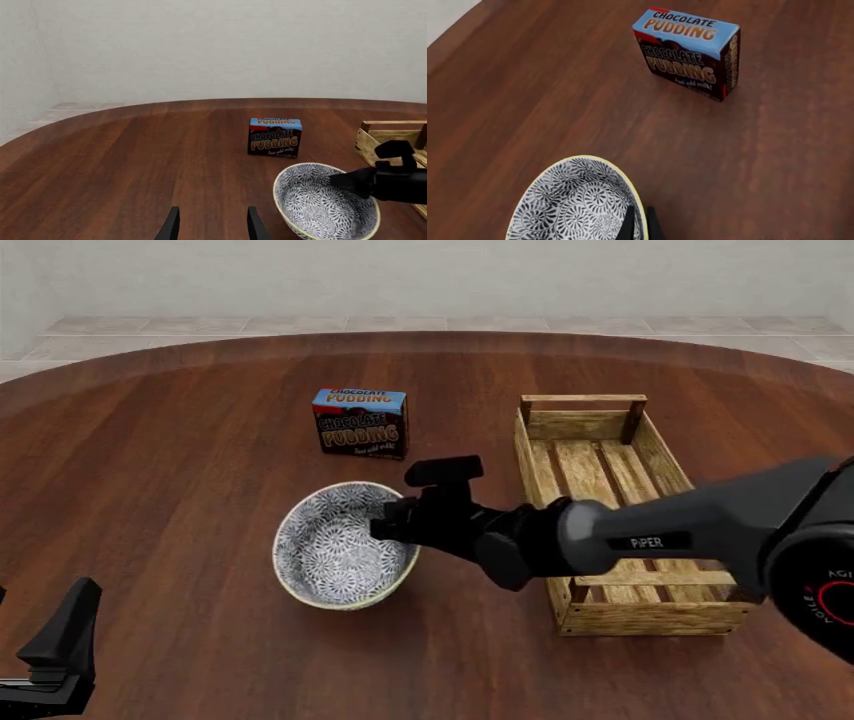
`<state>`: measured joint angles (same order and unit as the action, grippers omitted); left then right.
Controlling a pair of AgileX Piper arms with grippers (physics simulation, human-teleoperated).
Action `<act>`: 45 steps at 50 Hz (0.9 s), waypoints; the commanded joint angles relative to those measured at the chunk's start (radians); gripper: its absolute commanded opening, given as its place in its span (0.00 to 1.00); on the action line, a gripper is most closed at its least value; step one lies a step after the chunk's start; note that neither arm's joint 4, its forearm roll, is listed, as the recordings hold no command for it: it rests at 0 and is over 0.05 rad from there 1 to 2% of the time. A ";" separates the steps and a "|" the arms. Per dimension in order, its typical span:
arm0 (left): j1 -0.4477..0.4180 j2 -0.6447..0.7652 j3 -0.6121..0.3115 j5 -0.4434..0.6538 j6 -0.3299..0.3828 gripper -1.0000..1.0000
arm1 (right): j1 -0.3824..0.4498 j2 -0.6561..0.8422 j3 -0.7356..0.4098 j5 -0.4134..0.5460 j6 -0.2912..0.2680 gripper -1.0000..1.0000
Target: Pick up the bowl on the left and put it in the tray.
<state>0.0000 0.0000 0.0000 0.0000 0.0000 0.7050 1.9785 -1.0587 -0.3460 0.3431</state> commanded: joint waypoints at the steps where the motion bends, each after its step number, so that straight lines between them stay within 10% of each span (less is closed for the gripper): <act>1: 0.000 0.000 0.000 0.000 0.000 1.00 | 0.012 -0.045 0.024 -0.007 0.018 0.00; 29: 0.000 0.000 0.000 0.000 0.000 1.00 | 0.014 -0.048 0.026 -0.008 0.018 0.00; 30: 0.000 0.000 0.000 0.000 0.000 1.00 | 0.035 -0.228 0.119 -0.004 0.029 0.00; 45: 0.000 0.000 0.000 0.000 0.000 1.00 | 0.060 -0.328 0.175 0.001 0.029 0.00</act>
<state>0.0000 0.0000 0.0000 0.0000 0.0000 0.7498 1.7359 -0.9236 -0.3462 0.3633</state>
